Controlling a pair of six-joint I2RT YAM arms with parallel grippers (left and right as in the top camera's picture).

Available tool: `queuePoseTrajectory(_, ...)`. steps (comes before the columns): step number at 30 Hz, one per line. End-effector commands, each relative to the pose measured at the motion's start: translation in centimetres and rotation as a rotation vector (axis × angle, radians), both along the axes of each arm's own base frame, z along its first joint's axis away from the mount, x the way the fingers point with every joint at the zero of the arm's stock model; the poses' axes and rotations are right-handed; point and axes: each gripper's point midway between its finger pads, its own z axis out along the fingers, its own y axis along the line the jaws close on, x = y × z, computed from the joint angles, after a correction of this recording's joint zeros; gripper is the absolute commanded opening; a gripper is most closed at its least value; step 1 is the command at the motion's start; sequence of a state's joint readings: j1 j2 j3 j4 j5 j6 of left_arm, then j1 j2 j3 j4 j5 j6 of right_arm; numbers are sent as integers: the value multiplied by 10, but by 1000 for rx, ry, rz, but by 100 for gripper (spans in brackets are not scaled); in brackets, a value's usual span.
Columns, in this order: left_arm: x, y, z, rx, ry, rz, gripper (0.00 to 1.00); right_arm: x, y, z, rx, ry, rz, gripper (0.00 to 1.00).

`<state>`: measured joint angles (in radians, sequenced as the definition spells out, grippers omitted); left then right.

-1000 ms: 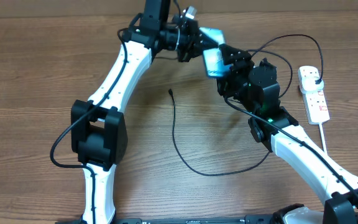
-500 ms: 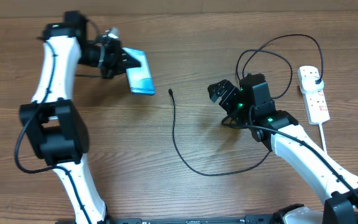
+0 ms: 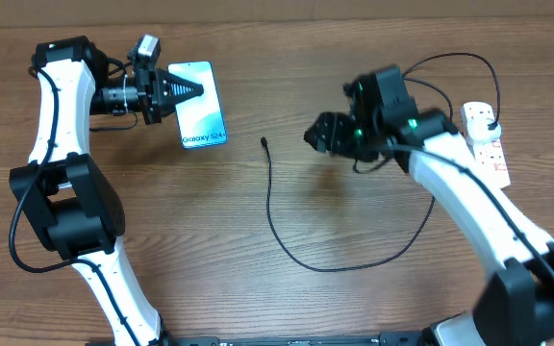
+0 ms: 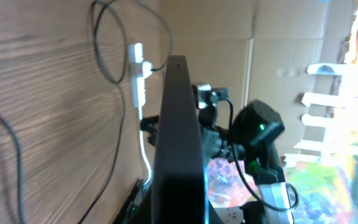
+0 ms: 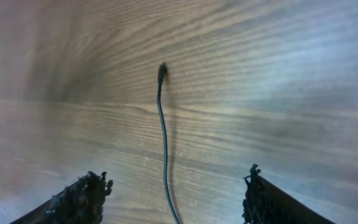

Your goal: Plug charger to phone and switch on socket

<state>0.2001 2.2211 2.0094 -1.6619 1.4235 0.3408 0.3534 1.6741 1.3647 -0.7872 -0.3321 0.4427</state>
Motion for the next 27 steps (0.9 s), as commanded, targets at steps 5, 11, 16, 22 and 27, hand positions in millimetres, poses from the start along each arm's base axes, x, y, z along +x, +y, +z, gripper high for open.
queuePoseTrajectory(5,9,21,26,-106,-64,84,4,38,42,-22,75,45,193,66)
queuePoseTrajectory(11,9,23,26,-106,-63,87,4,41,75,-60,186,116,250,66)
queuePoseTrajectory(16,8,20,25,-100,-61,79,4,34,102,-96,234,191,274,61)
queuePoseTrajectory(22,8,20,25,-102,-49,80,4,34,113,-122,267,249,246,49)
queuePoseTrajectory(27,8,20,25,-101,-49,80,4,37,117,-135,287,271,228,45)
